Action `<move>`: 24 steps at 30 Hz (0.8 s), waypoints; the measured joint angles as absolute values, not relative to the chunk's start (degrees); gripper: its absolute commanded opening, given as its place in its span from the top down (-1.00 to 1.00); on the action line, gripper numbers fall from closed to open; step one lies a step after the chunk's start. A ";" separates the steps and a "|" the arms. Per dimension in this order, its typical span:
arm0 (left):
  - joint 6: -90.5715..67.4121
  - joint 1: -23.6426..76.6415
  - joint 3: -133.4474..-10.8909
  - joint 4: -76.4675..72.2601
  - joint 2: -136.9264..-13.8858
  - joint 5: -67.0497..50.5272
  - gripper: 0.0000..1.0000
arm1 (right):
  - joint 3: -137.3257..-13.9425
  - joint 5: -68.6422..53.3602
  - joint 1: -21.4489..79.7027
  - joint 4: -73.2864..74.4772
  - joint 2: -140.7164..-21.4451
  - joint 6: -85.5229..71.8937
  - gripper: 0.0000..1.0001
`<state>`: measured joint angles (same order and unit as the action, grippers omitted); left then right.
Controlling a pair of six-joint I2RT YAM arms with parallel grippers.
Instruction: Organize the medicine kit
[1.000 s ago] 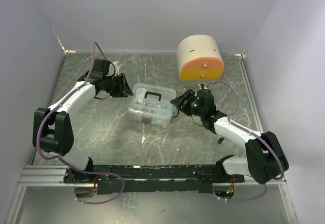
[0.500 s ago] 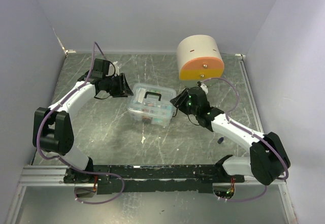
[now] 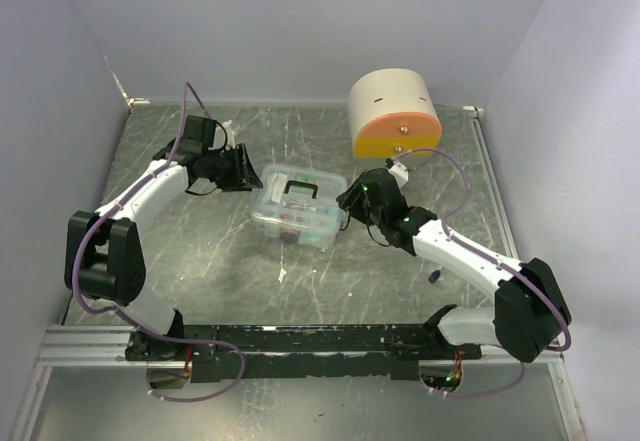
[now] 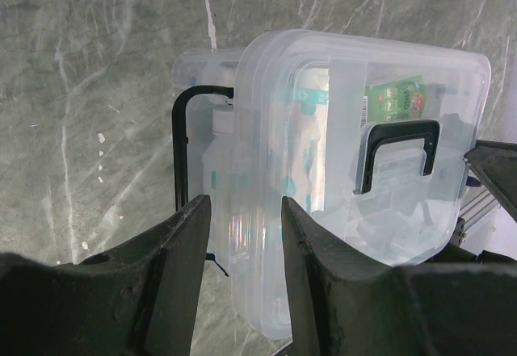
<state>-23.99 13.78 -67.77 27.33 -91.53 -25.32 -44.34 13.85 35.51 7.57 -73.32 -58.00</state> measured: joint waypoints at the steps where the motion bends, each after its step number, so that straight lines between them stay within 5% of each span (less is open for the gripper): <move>1: -23.99 13.78 -67.77 27.33 -91.53 -25.32 0.00 | -44.49 14.13 35.70 7.84 -73.36 -57.98 0.16; 19: -24.01 13.78 -67.77 27.03 -91.79 -26.24 0.06 | -53.52 26.39 41.91 18.28 -77.80 -57.39 0.56; 24: -23.99 13.82 -67.77 26.92 -91.83 -26.41 0.06 | -53.74 27.03 42.46 18.33 -77.93 -56.71 0.51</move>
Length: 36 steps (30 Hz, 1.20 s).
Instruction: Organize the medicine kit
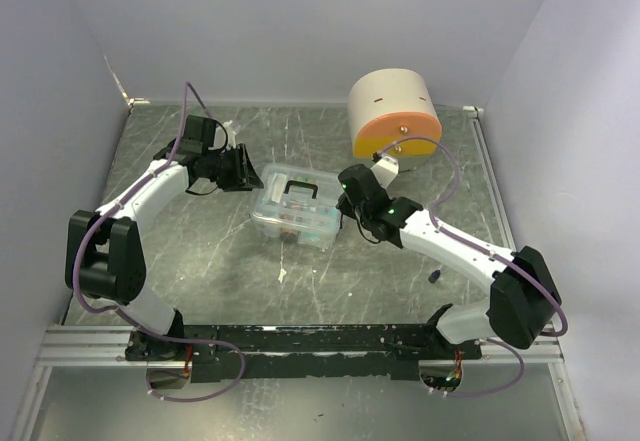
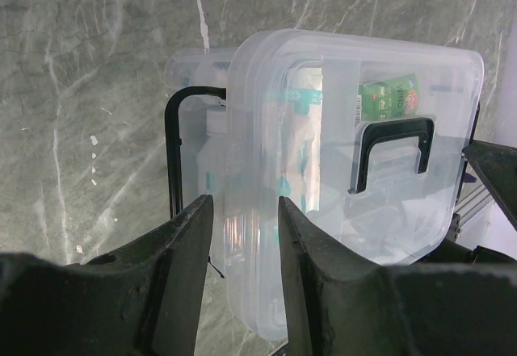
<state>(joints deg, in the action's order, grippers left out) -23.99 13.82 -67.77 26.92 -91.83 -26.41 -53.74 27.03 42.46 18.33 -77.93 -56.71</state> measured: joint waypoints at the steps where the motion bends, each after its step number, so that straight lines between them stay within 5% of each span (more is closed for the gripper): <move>1: -24.01 13.82 -67.77 26.92 -91.83 -26.46 0.05 | -53.74 27.03 42.46 18.33 -77.89 -56.55 0.46; 8: -24.01 13.82 -67.77 26.81 -91.85 -27.99 0.04 | -53.74 27.05 42.50 20.08 -76.34 -54.22 -0.06; 18: -26.44 16.16 -65.14 23.94 -91.85 -33.04 0.05 | -54.92 25.06 42.48 19.99 -73.67 -45.41 -0.13; 29: -30.30 21.50 -63.66 22.15 -91.57 -30.68 -0.41 | -64.71 19.57 42.57 21.82 -80.62 -35.46 -0.62; 36: -33.36 21.61 -61.06 21.89 -85.25 -22.02 -0.76 | -69.91 19.81 45.08 25.50 -87.15 -30.74 -0.68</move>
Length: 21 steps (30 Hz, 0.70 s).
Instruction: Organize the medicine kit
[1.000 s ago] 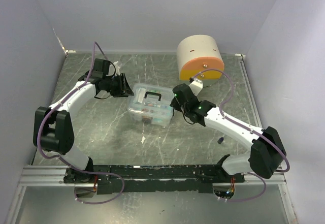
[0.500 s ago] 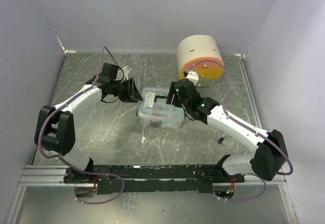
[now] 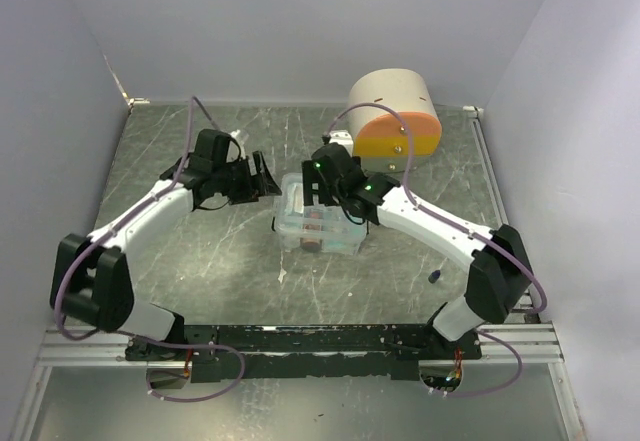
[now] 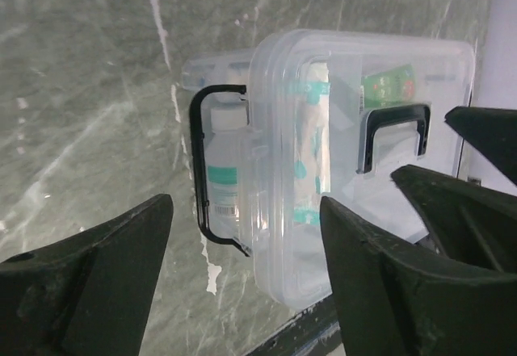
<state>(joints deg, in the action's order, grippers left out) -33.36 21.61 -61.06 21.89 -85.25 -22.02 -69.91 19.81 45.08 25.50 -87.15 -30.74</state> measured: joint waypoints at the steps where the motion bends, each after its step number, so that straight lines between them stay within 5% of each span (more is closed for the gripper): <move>1: -33.91 21.61 -60.40 21.78 -83.61 -20.53 -0.84 | -70.70 20.10 45.43 26.06 -87.85 -30.35 -0.68; 3: -34.59 21.58 -59.05 21.39 -80.36 -16.95 -1.00 | -72.79 20.80 46.30 27.33 -89.49 -29.28 -0.69; 11: -37.32 21.39 -49.28 16.58 -65.69 -6.15 -0.88 | -76.51 22.70 48.84 30.15 -93.03 -26.15 -0.73; 21: -42.15 16.69 -41.76 3.42 -66.87 -16.29 -0.92 | -79.88 24.45 50.06 32.56 -97.12 -26.63 -0.73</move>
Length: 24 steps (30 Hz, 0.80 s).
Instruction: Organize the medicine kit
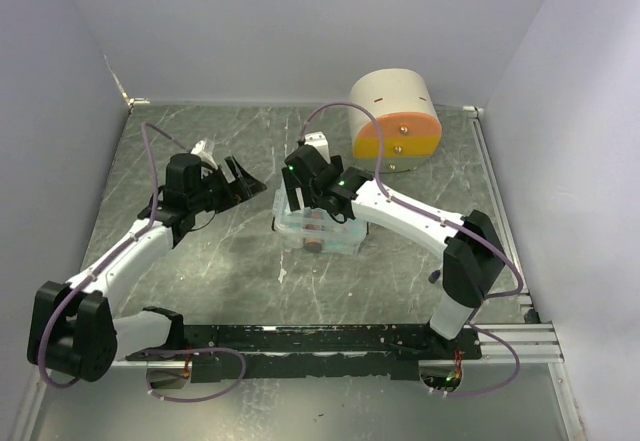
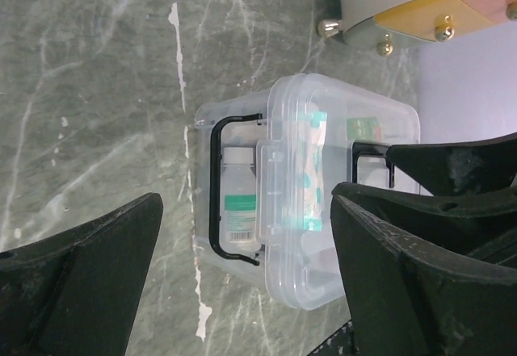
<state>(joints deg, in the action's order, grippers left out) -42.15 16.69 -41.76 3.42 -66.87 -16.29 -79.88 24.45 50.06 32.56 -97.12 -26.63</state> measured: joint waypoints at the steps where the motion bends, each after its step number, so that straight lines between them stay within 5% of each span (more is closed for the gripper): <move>1: -42.92 16.36 -41.47 2.15 -67.83 -17.47 -0.92 | -80.05 24.80 50.15 32.62 -97.34 -27.03 -0.73; 24: -72.88 15.68 -27.94 -31.90 -85.76 -31.46 -0.98 | -80.01 26.24 50.37 33.12 -97.58 -30.37 -0.70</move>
<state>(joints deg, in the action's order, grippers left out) -72.88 15.68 -27.94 -31.90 -85.76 -31.46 -80.01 26.24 50.37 33.12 -97.58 -30.37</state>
